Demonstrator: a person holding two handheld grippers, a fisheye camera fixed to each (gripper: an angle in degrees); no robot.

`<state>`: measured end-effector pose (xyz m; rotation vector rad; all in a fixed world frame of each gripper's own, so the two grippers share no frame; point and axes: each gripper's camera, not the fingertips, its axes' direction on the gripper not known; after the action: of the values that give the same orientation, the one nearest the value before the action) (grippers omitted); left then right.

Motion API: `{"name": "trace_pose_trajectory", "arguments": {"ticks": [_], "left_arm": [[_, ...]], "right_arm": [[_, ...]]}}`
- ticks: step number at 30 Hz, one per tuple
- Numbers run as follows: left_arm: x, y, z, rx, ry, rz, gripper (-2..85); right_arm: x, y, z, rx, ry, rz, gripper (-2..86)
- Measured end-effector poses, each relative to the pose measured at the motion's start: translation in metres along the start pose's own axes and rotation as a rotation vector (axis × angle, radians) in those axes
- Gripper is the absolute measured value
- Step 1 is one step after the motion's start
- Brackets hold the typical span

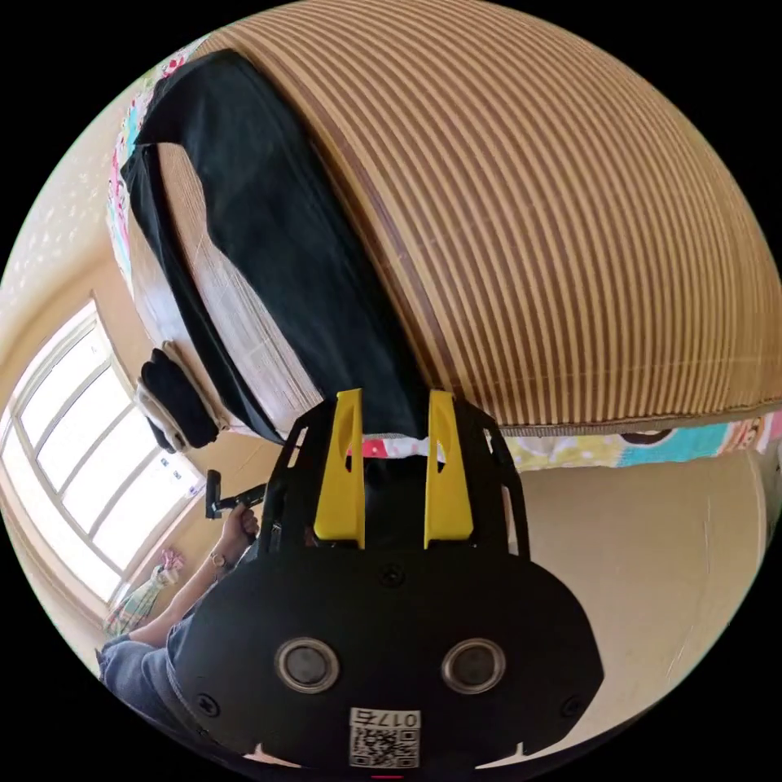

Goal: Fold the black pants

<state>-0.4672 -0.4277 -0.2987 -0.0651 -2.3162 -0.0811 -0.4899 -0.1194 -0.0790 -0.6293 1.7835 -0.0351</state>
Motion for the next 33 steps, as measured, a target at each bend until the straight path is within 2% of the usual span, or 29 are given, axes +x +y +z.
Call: {"name": "trace_pose_trajectory", "arguments": {"ticks": [4,6,8,9,10,11,12,14,16,19,23,27,29,33], "left_arm": [[-0.027,0.031,0.041,-0.097,-0.073,-0.066,-0.5],[-0.032,0.04,0.047,-0.1,-0.079,-0.073,-0.5],[-0.028,0.05,0.04,-0.03,-0.008,-0.041,-0.4],[-0.025,0.052,0.037,-0.002,0.022,-0.022,-0.4],[-0.014,0.057,0.029,0.059,0.091,0.041,-0.3],[0.0,0.061,0.023,0.111,0.152,0.124,-0.1],[0.007,0.063,0.02,0.13,0.169,0.159,0.0],[0.044,0.067,0.015,0.177,0.156,0.251,0.7],[0.08,0.071,0.014,0.194,0.151,0.334,2.1],[0.154,0.083,0.016,0.207,0.138,0.494,7.6],[0.269,0.117,0.028,0.193,0.085,0.711,15.1],[0.351,0.154,0.056,0.177,-0.031,0.885,17.5],[0.382,0.164,0.087,0.155,-0.172,0.911,17.6],[0.391,0.16,0.133,0.134,-0.413,0.865,11.8]], "right_arm": [[0.034,0.011,0.014,-0.06,-0.19,0.038,3.7],[0.042,0.03,0.011,-0.051,-0.464,-0.113,2.6],[0.049,0.048,0.009,-0.068,-0.727,-0.254,2.2],[0.058,0.062,0.008,-0.064,-0.733,-0.264,2.1],[0.063,0.068,0.007,-0.056,-0.675,-0.249,2.1],[0.075,0.078,0.007,-0.054,-0.52,-0.194,2.0],[0.089,0.083,0.006,-0.06,-0.405,-0.111,1.9],[0.104,0.089,0.003,-0.067,-0.321,-0.011,1.8],[0.095,0.093,-0.002,-0.077,-0.293,-0.092,1.8],[0.057,0.104,-0.009,-0.145,-0.135,-0.304,1.8],[-0.011,0.131,-0.018,-0.208,0.088,-0.671,1.8],[-0.06,0.159,-0.016,-0.292,0.252,-0.981,1.8],[-0.075,0.17,-0.018,-0.296,0.254,-1.074,1.8],[-0.095,0.187,-0.029,-0.291,0.065,-1.185,2.4]]}}
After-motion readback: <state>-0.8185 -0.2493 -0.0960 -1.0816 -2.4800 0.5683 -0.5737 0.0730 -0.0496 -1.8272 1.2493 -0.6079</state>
